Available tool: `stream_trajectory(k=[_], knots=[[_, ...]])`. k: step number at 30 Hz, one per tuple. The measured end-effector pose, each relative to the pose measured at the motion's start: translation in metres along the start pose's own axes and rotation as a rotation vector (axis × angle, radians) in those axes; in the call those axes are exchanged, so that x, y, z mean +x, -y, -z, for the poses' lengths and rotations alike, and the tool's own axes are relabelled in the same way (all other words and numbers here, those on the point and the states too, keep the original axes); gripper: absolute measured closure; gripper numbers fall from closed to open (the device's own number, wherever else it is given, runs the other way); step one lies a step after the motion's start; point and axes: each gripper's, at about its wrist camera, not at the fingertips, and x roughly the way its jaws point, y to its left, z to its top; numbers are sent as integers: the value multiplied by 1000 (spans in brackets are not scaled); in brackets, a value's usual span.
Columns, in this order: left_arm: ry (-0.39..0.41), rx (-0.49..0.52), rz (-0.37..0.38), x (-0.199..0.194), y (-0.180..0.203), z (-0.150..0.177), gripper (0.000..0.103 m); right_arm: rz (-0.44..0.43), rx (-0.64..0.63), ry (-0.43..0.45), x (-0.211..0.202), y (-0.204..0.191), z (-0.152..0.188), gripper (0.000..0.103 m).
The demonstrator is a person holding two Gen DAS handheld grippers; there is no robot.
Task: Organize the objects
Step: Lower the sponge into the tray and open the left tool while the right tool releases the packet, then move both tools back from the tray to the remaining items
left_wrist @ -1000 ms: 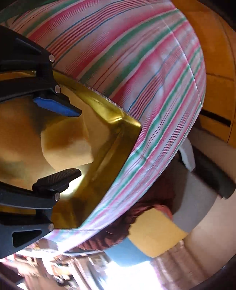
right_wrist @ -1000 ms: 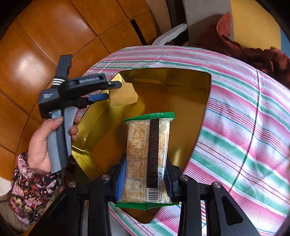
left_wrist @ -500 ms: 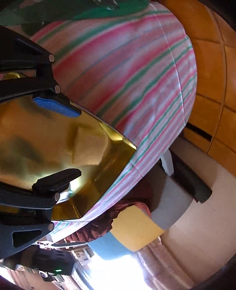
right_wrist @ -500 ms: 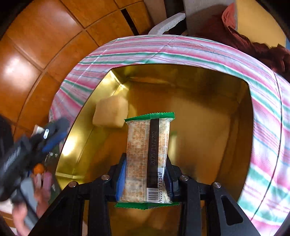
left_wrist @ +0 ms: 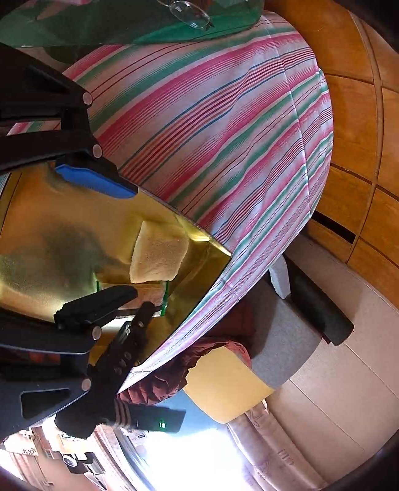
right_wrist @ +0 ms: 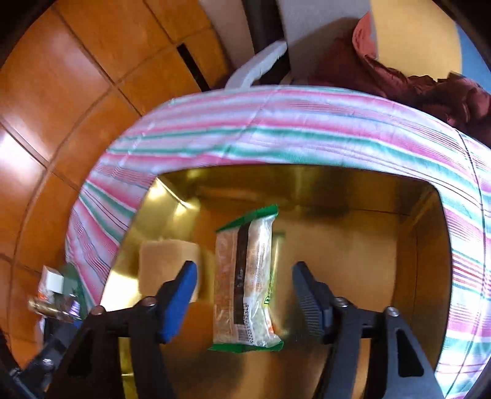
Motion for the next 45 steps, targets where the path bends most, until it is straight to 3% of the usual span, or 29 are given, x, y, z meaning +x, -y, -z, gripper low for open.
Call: stream_trajectory(k=[6, 15, 20, 31, 39, 45], knots=[[-18, 41, 19, 4, 15, 13, 43, -71, -21, -2, -28, 3, 16, 31], [-39, 155, 59, 2, 47, 41, 43, -34, -96, 105, -94, 16, 49, 23], [-54, 245, 113, -1, 71, 63, 43, 62, -123, 137, -122, 36, 66, 23], [-108, 514, 272, -12, 139, 124, 43, 232, -2, 123, -170, 133, 112, 22], [-167, 612, 352, -18, 173, 160, 43, 340, 74, 101, -196, 211, 147, 22], [-212, 657, 381, -18, 189, 184, 43, 472, 69, 126, -224, 270, 152, 22]])
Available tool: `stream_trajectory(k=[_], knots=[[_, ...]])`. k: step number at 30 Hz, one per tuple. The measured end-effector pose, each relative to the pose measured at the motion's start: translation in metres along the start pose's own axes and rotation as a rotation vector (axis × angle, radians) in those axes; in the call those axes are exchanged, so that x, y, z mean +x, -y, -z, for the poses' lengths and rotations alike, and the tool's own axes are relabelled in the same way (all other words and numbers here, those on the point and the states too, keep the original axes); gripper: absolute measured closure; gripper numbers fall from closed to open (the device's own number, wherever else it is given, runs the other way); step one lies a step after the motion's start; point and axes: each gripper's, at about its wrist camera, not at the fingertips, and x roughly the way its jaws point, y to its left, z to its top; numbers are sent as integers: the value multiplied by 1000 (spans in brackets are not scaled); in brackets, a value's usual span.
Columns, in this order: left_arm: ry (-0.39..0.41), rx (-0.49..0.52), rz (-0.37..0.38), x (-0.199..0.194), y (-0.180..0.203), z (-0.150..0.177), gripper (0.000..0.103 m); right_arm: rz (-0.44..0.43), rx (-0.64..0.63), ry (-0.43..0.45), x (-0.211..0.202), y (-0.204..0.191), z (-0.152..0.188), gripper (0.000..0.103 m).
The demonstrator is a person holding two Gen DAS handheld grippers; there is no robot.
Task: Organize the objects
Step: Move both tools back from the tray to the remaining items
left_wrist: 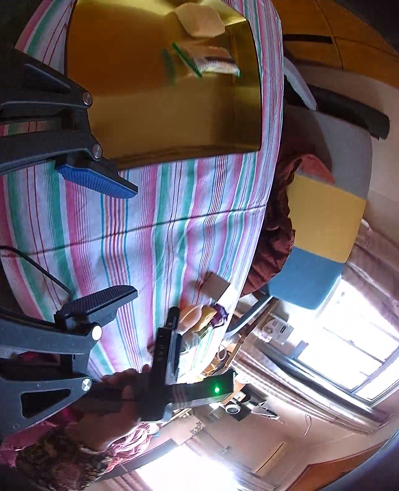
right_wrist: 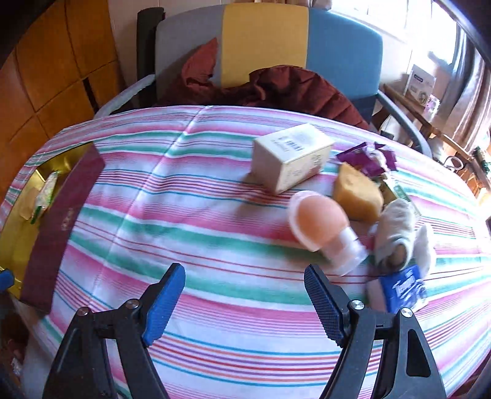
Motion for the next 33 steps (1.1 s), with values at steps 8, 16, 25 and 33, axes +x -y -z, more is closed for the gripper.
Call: stream_trajectory(k=[8, 16, 25, 33], knots=[[-49, 14, 10, 20, 18, 5, 43, 6, -3, 39, 17, 58, -20, 20], [-78, 0, -7, 32, 25, 4, 43, -56, 67, -9, 46, 79, -25, 18], [-89, -13, -12, 39, 29, 8, 43, -298, 77, 82, 2, 56, -24, 9], [-83, -26, -32, 39, 24, 5, 43, 240, 432, 111, -22, 152, -17, 8]])
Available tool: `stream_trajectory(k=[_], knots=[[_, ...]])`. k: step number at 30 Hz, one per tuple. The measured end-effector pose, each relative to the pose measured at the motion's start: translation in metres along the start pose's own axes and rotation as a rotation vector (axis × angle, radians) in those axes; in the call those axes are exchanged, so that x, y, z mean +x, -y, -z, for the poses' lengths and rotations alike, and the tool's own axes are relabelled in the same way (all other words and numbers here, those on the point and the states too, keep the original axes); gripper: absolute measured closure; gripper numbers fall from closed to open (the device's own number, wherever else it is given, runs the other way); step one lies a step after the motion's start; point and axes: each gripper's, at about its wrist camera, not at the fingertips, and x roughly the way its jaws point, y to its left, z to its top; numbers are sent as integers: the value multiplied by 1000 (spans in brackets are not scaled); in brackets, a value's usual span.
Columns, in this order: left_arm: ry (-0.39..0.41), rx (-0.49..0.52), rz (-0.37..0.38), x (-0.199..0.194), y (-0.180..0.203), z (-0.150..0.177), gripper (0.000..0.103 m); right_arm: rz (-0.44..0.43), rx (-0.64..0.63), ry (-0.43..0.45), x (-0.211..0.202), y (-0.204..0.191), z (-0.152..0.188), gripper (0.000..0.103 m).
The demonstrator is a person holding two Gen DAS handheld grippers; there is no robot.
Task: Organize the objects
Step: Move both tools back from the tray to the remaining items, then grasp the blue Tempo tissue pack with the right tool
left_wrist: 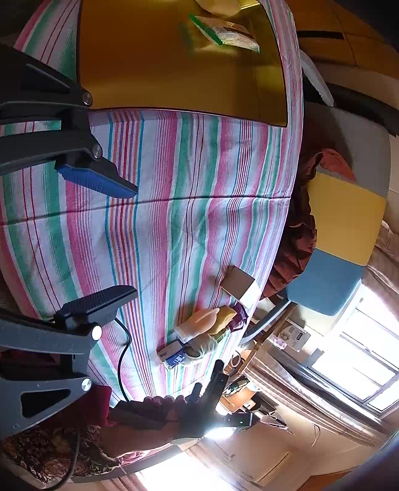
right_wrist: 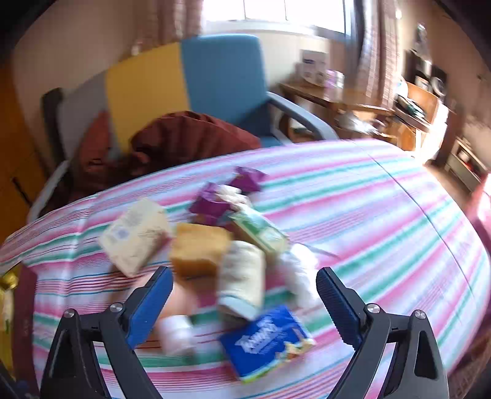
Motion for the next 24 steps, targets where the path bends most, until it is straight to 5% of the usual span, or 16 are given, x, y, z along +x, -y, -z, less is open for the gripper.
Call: stream_trajectory(k=[4, 11, 17, 24], knots=[[-16, -1, 6, 7, 4, -1, 43, -49, 152, -147, 22, 38, 2, 8], [-28, 29, 17, 15, 17, -7, 43, -30, 5, -331, 46, 19, 26, 18], [-49, 40, 35, 27, 30, -15, 43, -81, -9, -340, 46, 15, 31, 26], [-86, 61, 65, 51, 57, -27, 43, -184, 18, -315, 35, 15, 29, 57]])
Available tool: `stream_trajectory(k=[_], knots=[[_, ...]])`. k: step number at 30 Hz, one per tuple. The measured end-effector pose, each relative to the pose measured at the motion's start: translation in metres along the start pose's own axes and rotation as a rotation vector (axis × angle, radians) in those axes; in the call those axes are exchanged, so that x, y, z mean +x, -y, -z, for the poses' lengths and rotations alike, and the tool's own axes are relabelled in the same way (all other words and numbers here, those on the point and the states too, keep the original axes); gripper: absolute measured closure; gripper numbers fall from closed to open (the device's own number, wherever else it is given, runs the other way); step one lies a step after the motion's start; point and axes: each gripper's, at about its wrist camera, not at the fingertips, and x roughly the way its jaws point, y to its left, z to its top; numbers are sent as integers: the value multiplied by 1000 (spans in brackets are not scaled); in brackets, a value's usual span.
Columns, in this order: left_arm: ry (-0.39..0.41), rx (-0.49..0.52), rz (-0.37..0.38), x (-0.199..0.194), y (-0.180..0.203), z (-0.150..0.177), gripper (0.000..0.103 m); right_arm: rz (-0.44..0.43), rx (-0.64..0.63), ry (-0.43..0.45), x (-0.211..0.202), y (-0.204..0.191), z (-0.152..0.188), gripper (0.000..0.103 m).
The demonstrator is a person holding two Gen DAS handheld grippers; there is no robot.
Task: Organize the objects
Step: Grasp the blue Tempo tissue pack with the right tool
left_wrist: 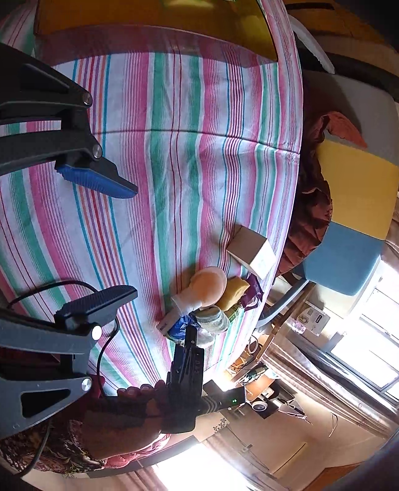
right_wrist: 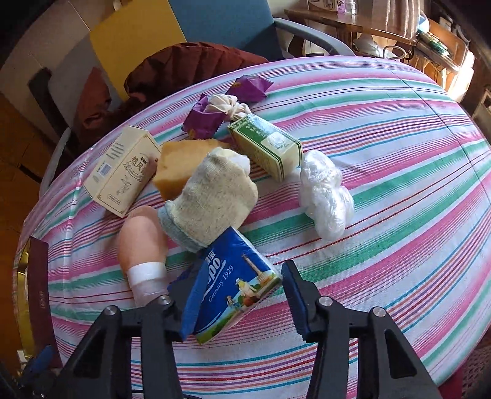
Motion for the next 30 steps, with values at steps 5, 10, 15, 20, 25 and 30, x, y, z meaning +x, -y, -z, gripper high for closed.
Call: stream_trajectory(k=[5, 10, 15, 20, 25, 30], knots=[[-41, -1, 22, 27, 19, -15, 43, -20, 78, 43, -8, 17, -9, 85], [-62, 26, 14, 50, 36, -25, 43, -14, 170, 28, -3, 36, -13, 81], [-48, -18, 12, 50, 29, -23, 43, -159, 232, -54, 6, 30, -5, 12], [-59, -70, 4, 57, 21, -13, 43, -30, 126, -77, 23, -7, -1, 14], [-77, -53, 2, 61, 26, -10, 43, 1, 91, -54, 21, -12, 0, 30], [-74, -38, -7, 61, 29, -18, 43, -19, 134, -53, 10, 6, 0, 36]])
